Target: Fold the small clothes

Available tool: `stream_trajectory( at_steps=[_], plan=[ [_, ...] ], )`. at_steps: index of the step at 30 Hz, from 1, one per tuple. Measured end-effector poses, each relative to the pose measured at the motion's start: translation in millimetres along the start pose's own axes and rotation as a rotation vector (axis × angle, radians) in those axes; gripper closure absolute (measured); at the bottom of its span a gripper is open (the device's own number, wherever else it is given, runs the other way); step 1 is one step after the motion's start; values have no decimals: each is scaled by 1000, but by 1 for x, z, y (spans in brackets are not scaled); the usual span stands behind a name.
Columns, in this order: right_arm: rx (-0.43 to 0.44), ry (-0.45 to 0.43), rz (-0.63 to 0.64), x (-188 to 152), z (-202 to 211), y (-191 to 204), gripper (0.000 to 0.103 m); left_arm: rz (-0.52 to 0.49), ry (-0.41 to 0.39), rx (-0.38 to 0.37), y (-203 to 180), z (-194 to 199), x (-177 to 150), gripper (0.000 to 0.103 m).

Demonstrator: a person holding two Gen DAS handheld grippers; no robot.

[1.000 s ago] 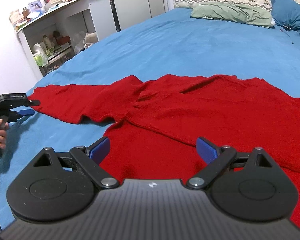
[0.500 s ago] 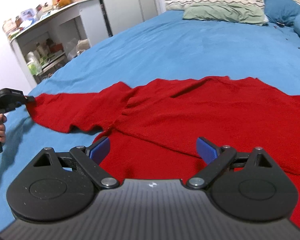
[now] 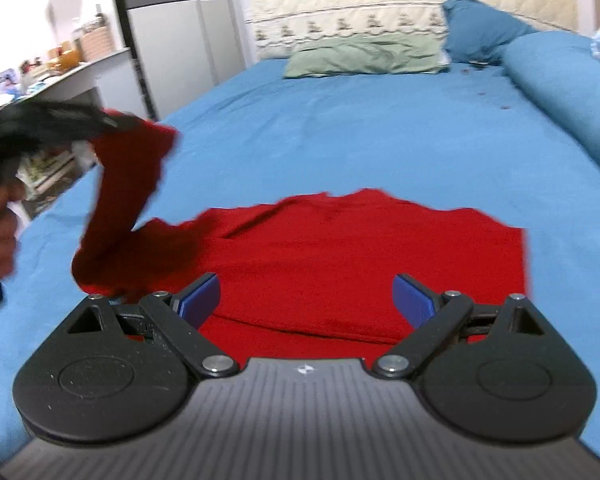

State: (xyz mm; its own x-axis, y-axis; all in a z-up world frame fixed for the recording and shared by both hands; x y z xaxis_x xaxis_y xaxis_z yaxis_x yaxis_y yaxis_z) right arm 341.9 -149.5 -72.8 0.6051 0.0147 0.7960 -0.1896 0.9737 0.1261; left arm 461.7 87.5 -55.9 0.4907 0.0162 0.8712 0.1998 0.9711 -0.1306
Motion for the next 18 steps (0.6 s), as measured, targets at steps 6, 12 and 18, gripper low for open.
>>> stream_trajectory(
  at_steps=[6, 12, 18],
  plan=[
    [-69, 70, -71, -24, 14, -63, 0, -67, 275, -54, -80, -82, -118, 99],
    [-81, 94, -106, -39, 18, -95, 0, -107, 284, -27, -90, -85, -131, 84],
    [-51, 62, -81, -29, 21, -94, 0, -183, 276, 50, -72, -37, -114, 22]
  ],
)
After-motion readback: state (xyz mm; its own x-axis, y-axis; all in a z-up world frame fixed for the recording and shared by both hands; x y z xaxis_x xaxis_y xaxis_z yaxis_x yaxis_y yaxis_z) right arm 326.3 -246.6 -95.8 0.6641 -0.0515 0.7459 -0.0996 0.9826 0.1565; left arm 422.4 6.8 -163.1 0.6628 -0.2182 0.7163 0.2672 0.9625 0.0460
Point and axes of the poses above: each gripper's, at about its wrist camera, not at the fingertips, and z roughly against the way its jaws point, y to its left, x to its top, the point moved 5 cm from there along -z, roughly the way its jaws point
